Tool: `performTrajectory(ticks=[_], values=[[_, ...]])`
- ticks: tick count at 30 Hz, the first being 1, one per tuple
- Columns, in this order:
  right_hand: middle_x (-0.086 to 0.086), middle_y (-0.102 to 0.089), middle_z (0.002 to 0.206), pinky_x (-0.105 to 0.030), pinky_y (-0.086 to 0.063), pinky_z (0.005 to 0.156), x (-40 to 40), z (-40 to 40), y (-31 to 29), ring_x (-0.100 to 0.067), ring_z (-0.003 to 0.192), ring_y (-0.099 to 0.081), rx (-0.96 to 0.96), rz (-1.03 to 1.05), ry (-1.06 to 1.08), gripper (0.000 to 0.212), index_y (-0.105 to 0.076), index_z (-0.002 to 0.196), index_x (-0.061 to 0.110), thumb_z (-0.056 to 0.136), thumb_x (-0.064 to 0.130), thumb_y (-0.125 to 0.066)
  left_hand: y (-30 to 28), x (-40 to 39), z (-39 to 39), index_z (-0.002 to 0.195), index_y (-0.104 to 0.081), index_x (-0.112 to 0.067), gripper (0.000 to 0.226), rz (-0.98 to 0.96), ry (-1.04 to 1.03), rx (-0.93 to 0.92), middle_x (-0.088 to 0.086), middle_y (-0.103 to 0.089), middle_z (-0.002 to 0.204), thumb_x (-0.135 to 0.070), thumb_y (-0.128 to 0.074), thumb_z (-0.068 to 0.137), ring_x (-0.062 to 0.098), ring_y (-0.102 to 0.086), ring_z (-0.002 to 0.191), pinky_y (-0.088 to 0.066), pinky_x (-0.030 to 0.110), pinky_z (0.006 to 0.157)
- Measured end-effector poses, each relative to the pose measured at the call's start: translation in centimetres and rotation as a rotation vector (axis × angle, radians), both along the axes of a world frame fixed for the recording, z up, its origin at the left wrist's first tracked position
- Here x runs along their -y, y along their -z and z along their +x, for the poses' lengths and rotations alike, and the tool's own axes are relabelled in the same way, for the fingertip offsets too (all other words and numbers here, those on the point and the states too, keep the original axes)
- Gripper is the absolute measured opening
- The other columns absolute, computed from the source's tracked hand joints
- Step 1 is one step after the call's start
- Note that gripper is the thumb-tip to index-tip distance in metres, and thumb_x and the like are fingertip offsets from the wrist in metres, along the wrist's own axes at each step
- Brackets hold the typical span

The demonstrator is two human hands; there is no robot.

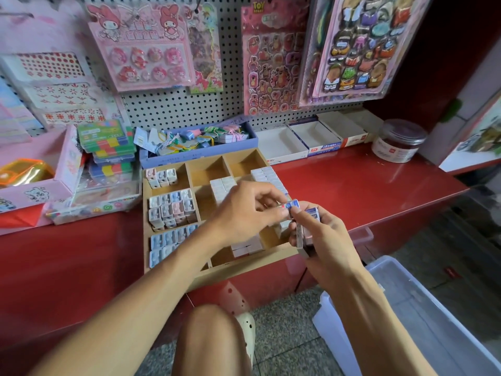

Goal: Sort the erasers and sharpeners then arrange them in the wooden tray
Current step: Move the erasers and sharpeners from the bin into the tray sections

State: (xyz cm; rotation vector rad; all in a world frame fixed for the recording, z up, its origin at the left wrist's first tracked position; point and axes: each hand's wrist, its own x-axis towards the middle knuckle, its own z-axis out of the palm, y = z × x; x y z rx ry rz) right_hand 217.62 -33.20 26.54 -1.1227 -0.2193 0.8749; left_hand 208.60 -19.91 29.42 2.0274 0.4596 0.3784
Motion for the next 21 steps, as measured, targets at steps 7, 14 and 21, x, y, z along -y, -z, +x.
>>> performTrajectory(ticks=[7, 14, 21], values=[[-0.008, -0.064, 0.082, -0.027, -0.045, 0.061, 1.0, 0.7, -1.2, -0.015, 0.067, -0.056, -0.130, 0.009, 0.207, 0.021, -0.069, 0.096, 0.003, 0.095, 0.006, -0.048, -0.6, 1.2, -0.2, 0.091, -0.066, -0.011, 0.008, -0.144, -0.117, 0.011, 0.002, -0.067, 0.072, -0.007, -0.071, 0.086, 0.019, -0.070, 0.060, -0.050, 0.023, 0.047], [-0.007, -0.059, 0.080, -0.024, -0.052, 0.059, 2.2, 0.3, -2.0, -0.011, 0.065, -0.060, -0.099, 0.072, 0.267, 0.031, -0.064, 0.098, 0.003, 0.090, -0.021, -0.046, 0.0, 4.0, -0.1, 0.081, -0.067, -0.011, 0.008, -0.124, -0.105, 0.010, -0.002, -0.068, 0.065, -0.009, -0.075, 0.083, 0.015, -0.068, 0.056, -0.056, 0.029, 0.052], [-0.013, -0.067, 0.085, -0.042, -0.050, 0.079, 3.3, 0.6, -1.6, -0.024, 0.081, -0.062, -0.148, 0.144, 0.373, 0.029, -0.065, 0.096, 0.005, 0.091, -0.018, -0.047, 0.2, 6.9, 1.3, 0.083, -0.069, -0.022, 0.026, -0.091, -0.060, 0.091, 0.000, -0.071, 0.078, -0.023, -0.090, 0.066, 0.022, -0.070, 0.070, -0.058, 0.040, 0.067]])
